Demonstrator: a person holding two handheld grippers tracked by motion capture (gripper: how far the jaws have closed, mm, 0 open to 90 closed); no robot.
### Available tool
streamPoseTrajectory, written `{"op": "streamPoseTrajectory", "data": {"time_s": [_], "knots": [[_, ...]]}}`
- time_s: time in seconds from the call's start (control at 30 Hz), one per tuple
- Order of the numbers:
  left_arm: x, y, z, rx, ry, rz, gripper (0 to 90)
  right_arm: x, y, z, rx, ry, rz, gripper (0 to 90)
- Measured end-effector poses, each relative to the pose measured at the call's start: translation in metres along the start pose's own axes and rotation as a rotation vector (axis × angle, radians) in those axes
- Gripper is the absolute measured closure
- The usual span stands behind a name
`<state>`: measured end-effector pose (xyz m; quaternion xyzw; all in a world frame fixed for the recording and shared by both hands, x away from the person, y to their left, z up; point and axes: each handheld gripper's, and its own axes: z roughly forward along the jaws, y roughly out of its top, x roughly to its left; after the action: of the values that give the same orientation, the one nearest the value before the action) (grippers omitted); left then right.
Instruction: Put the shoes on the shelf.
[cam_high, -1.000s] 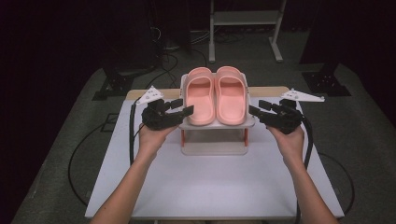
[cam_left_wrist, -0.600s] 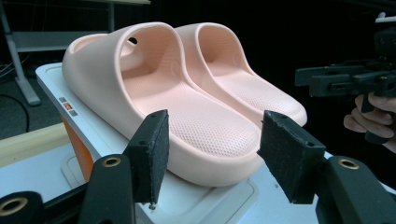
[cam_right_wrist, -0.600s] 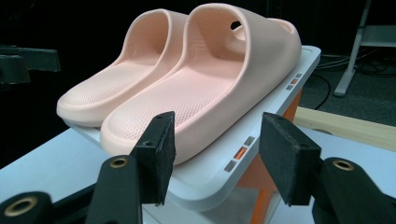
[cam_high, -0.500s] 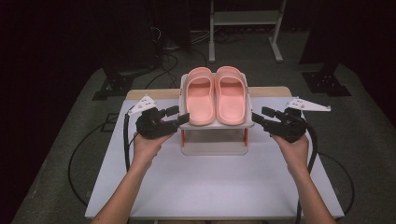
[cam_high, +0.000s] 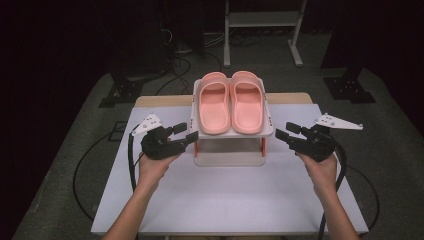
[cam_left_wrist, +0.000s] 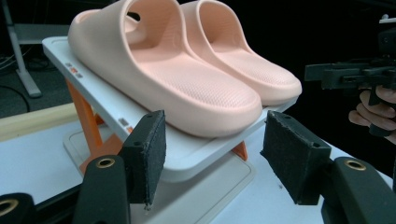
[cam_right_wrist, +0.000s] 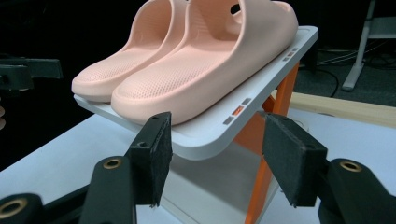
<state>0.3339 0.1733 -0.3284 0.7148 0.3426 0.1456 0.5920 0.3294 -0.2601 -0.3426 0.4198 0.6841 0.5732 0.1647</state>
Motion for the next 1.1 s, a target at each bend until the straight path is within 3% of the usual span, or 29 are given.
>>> {"op": "streamPoseTrajectory", "data": {"time_s": [0.53,0.97,1.1], "knots": [[0.006,-0.025,-0.008,-0.024,-0.02,-0.036,36.2,-0.007,-0.02,-0.006,0.01,0.012,0.019,40.3],[0.003,-0.048,-0.006,-0.001,-0.035,-0.038,34.9,-0.014,-0.036,-0.015,0.001,-0.018,0.043,39.0],[0.003,-0.053,-0.008,-0.018,-0.031,-0.039,34.3,-0.016,-0.04,-0.016,0.005,-0.02,0.051,38.9]]}}
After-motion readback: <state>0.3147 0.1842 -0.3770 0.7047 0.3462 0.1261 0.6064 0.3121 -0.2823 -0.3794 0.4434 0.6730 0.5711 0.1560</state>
